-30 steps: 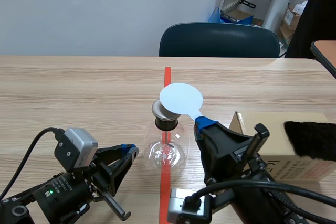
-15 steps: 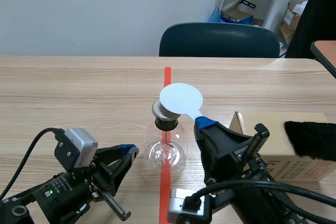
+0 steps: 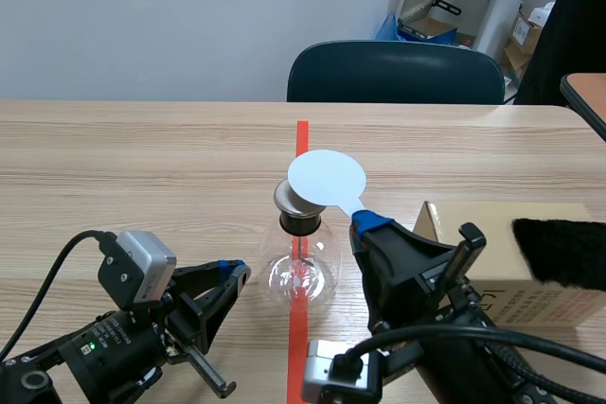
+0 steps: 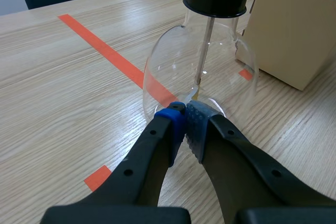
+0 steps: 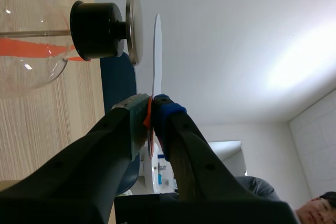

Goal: Do the electroscope experiment

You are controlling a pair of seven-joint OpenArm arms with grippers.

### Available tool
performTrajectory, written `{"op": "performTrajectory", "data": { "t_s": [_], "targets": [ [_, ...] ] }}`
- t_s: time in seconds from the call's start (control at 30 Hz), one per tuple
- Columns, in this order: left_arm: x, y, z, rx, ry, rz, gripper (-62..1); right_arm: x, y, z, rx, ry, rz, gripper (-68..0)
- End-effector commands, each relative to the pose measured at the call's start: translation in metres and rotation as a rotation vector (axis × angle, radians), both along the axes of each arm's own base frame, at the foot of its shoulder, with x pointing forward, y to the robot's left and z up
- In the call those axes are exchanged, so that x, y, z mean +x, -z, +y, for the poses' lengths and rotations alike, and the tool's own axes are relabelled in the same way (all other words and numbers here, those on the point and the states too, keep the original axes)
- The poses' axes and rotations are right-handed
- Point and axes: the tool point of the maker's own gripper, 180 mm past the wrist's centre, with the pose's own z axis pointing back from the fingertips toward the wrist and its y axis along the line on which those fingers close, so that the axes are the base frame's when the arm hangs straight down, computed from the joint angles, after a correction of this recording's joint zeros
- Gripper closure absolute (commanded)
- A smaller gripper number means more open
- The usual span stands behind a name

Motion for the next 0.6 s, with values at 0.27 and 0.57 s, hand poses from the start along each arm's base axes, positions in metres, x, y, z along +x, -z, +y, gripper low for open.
{"op": "performTrajectory", "data": {
  "t_s": [0.27, 0.57],
  "targets": [
    [0.002, -0.008, -0.002, -0.028, -0.003, -0.02, -3.6, 0.02, -0.011, -0.025, 0.025, 0.16, -0.034, -1.7],
    [0.002, -0.008, -0.002, -0.028, -0.003, -0.02, -3.6, 0.034, -0.009, -0.073, 0.047, 0.437, -0.013, -1.7]
  ]
}}
